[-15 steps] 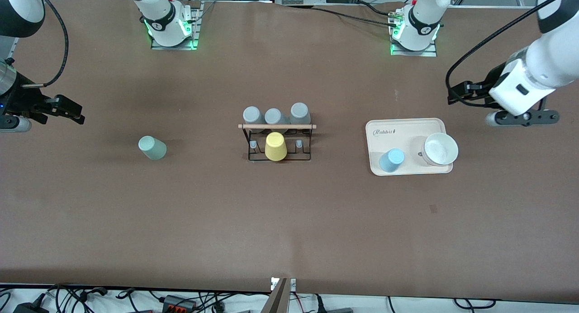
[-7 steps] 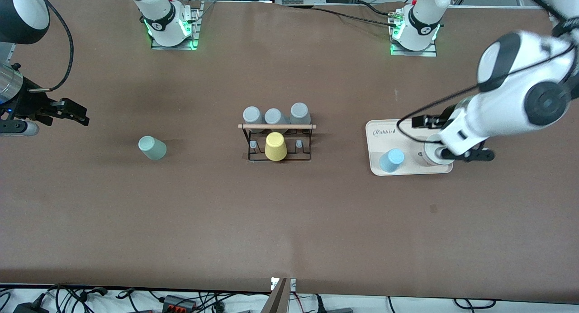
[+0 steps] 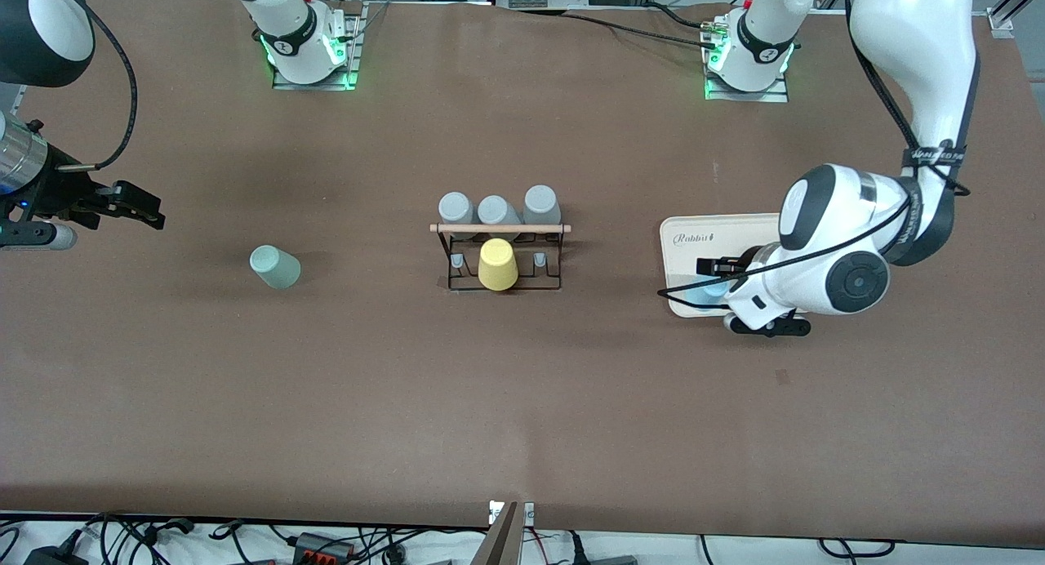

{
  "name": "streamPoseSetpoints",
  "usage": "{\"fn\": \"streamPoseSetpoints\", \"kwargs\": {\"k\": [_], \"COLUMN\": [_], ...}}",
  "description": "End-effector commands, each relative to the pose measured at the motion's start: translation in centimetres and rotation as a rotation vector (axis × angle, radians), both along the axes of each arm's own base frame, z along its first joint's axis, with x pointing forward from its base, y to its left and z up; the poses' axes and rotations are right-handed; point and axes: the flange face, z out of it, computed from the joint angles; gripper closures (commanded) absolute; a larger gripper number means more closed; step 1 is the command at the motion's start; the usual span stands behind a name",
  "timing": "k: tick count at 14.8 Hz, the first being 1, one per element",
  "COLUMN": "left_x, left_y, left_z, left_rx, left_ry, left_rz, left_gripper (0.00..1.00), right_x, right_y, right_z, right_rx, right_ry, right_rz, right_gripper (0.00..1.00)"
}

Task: Hang scattered cups on rack with three cups
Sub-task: 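Move the left gripper over the light-blue cup on the tray, then lower the left gripper and grasp the light-blue cup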

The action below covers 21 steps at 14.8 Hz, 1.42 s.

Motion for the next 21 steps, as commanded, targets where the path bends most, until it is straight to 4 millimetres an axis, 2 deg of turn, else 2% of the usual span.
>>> {"fn": "streamPoseSetpoints", "kwargs": {"k": [1, 2, 4, 6, 8, 14, 21], "left_x": [-0.7, -0.6, -0.5, -0.6, -0.8, -0.5, -0.5], "left_y": [0.1, 0.1, -0.3, -0.4, -0.3, -0.7, -0.6], "left_z": [-1.0, -1.5, -3.0, -3.9, -4.4, -7.0, -8.2], "left_rx": [0.005, 0.004, 0.003, 0.006, 0.017, 0.014, 0.049], "left_ry": [-0.026, -0.032, -0.031, -0.020, -0.016, -0.033, -0.036], "left_rz": [0.001, 0.003, 0.001, -0.003, -0.013, -0.010, -0.042], "left_gripper": [0.00, 0.00, 0.00, 0.00, 0.00, 0.00, 0.00], "right_x": [-0.2, -0.2, 0.3, 0.5, 0.8, 0.7, 0.7], "right_y": [0.5, 0.6, 1.8, 1.5, 1.5, 1.4, 1.6], "right_z": [0.1, 0.0, -1.9, -2.4, -4.0, -4.1, -4.1], "right_rx": [0.002, 0.002, 0.003, 0.004, 0.003, 0.002, 0.003], "right_ry": [-0.004, 0.003, 0.051, 0.065, 0.100, 0.105, 0.105], "right_rz": [0.018, 0.018, 0.036, 0.038, 0.044, 0.035, 0.047], "right_gripper": [0.00, 0.00, 0.00, 0.00, 0.00, 0.00, 0.00]}}
